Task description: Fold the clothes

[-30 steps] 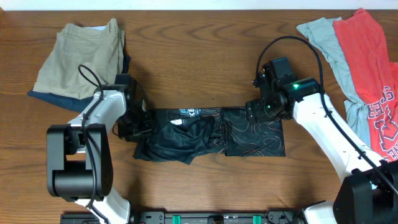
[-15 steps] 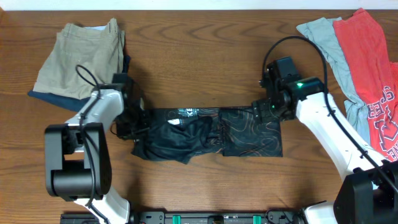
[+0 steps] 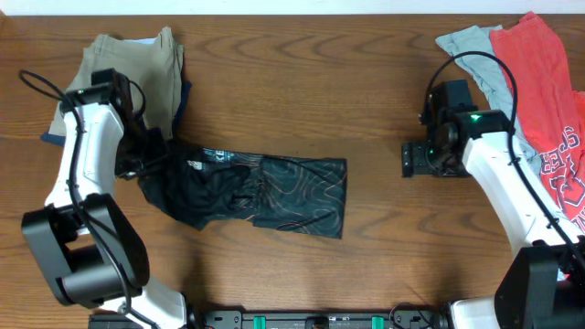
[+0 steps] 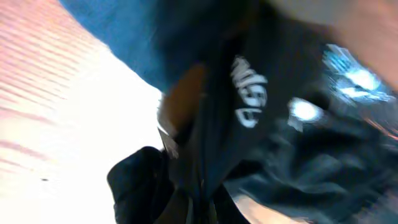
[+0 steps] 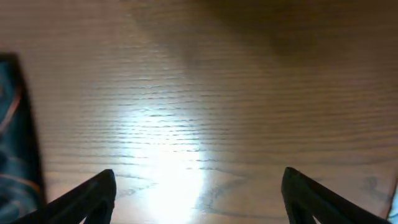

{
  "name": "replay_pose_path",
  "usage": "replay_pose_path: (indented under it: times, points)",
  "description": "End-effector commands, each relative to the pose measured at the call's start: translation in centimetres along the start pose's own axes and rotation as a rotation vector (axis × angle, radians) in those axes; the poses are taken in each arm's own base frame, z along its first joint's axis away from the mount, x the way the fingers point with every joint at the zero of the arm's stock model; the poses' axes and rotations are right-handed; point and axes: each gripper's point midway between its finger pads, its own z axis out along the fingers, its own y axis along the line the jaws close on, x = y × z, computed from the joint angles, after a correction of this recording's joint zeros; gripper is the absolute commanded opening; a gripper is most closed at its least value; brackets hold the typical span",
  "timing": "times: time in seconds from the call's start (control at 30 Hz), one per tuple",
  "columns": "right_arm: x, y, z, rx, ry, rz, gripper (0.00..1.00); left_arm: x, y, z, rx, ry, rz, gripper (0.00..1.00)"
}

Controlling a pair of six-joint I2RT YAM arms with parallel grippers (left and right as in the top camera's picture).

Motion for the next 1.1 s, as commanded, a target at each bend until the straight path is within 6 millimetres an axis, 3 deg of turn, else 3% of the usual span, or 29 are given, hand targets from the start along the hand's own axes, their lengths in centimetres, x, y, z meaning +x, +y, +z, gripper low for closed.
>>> replay_pose_path:
  times: [0.0, 0.23, 0.33, 0.5, 0.77, 0.93, 1.07]
  points:
    - [-0.3, -0.8, -0.1, 0.013, -0.006, 0.035, 0.84, 1.7, -5.3, -1.9, 0.183, 0.018, 0.067, 0.06]
    - [-0.3, -0.8, -0.1, 0.013, -0.006, 0.036, 0.84, 7.2, -15.1, -2.3, 0.369, 0.127, 0.279, 0.06]
    - [-0.3, -0.8, -0.1, 0.013, -0.005, 0.036, 0.84, 9.6, -18.3, -2.2, 0.389, 0.152, 0.349, 0.06]
    - [-0.3, -0.8, -0.1, 0.013, -0.007, 0.038, 0.83, 13.3, -21.9, -1.8, 0.386, 0.172, 0.471, 0.06]
    - [-0.3, -0.8, -0.1, 0.010, -0.006, 0.051, 0.84, 16.8, -24.5, -1.5, 0.389, 0.183, 0.596, 0.06]
    - [-0.3, -0.5, -0.1, -0.006, -0.005, 0.050, 0.85, 16.6, -24.9, -1.7, 0.398, 0.169, 0.605, 0.06]
    - [-0.3, -0.5, -0.1, -0.008, -0.003, 0.049, 0.88, 15.0, -24.7, -2.5, 0.394, 0.128, 0.585, 0.06]
